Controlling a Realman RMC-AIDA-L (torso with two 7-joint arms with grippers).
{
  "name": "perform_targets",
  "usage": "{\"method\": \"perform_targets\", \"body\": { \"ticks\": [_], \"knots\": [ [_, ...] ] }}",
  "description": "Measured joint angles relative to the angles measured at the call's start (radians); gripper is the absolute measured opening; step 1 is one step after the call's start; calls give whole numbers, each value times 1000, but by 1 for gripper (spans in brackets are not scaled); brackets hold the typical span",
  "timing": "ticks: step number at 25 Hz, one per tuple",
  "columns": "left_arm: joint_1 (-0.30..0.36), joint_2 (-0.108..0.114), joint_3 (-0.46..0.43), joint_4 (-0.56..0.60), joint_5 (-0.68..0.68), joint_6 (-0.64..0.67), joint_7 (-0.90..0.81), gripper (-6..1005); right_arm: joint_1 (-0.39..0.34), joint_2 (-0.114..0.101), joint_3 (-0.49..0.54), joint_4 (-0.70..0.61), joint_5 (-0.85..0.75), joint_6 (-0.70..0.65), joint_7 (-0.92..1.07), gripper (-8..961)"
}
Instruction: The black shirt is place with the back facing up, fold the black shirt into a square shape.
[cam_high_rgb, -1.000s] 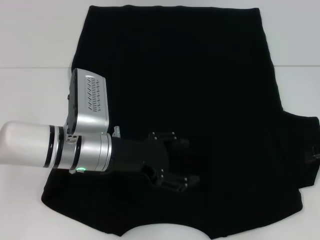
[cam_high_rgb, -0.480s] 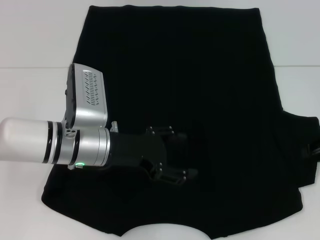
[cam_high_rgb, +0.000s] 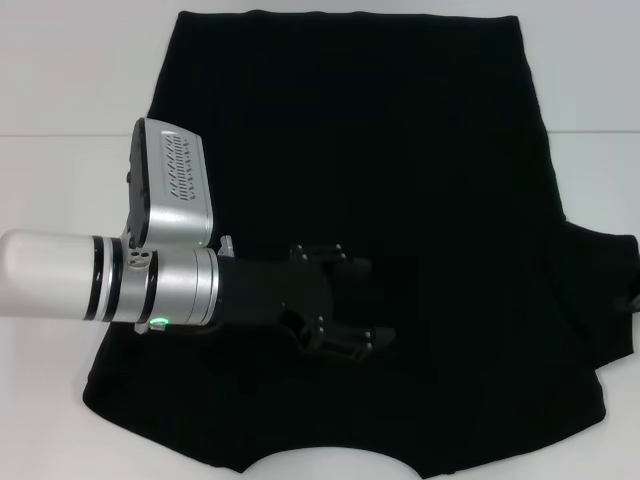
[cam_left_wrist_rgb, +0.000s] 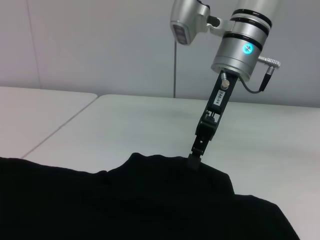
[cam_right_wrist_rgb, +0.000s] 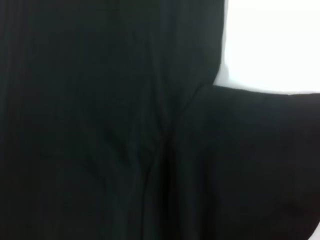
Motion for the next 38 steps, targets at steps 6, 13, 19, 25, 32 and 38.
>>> {"method": "perform_targets", "body": {
  "ticks": [6,13,19,25,32,38],
  "knots": [
    [0,-1,0,1,-2,-3,-20,909,-4,-10,28,-15,4,4,-53,47],
    [3,-3,0,3,-26,-3,-45,908,2,-30,45,-27,6,13,-155,12],
    [8,-6,0,2,-46,1,-96,908,-6,-38,78,-63,6,10,-256,14],
    [14,-6,-3,-6,-67,1,-123,909,-2,-37,74,-72,6,4,-349,16],
    [15,-6,-8,-11,-80,3,-130,908,12,-23,74,-119,6,-31,-374,18],
    [15,-6,-8,-11,-83,4,-131,908,67,3,56,-144,5,-72,-369,20]
  ]
}}
